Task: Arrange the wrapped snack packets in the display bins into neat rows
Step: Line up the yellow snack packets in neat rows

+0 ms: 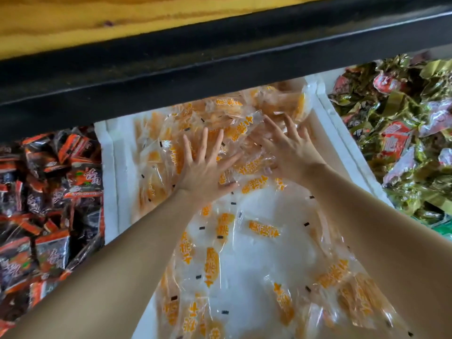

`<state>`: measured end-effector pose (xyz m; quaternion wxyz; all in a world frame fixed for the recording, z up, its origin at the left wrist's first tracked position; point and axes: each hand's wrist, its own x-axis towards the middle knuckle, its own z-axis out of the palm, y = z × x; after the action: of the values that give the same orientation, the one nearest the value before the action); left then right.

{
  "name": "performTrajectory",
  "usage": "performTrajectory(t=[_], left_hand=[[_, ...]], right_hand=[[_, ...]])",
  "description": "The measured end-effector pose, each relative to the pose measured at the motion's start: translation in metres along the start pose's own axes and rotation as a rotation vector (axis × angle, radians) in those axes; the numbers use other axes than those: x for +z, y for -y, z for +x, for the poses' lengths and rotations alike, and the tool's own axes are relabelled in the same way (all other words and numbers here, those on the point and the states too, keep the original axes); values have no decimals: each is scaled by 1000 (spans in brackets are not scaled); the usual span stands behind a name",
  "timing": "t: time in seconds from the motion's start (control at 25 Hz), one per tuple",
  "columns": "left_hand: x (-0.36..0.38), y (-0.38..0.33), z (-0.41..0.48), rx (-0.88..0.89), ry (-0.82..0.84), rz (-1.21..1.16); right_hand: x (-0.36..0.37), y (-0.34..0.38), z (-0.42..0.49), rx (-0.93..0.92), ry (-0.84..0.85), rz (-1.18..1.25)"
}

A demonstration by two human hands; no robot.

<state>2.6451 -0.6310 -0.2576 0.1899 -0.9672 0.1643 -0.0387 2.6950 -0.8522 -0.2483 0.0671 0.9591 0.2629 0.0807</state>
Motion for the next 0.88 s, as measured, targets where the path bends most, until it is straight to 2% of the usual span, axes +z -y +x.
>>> performTrajectory(t=[0.12, 0.28, 0.44, 0.56, 0.64, 0.72, 0.88], left_hand=[[-5, 1, 7, -34, 44, 27], [-19, 2, 7, 15, 94, -28], [-32, 4, -3, 14, 136, -269], [-44, -1, -29, -39, 48, -413], [-44, -16, -64, -52, -25, -451], [-32, -42, -112, -28, -108, -357], [1, -80, -177, -188, 50, -320]], right_hand=[[-8, 4, 9, 51, 58, -30], [-20, 12, 7, 75, 148, -15], [-35, 23, -10, 68, 210, 50], [-48, 36, -40, 63, 198, 170], [-50, 51, -75, -12, 195, 239], [-39, 74, -119, -151, 124, 192], [-3, 112, -179, -385, 155, -48]])
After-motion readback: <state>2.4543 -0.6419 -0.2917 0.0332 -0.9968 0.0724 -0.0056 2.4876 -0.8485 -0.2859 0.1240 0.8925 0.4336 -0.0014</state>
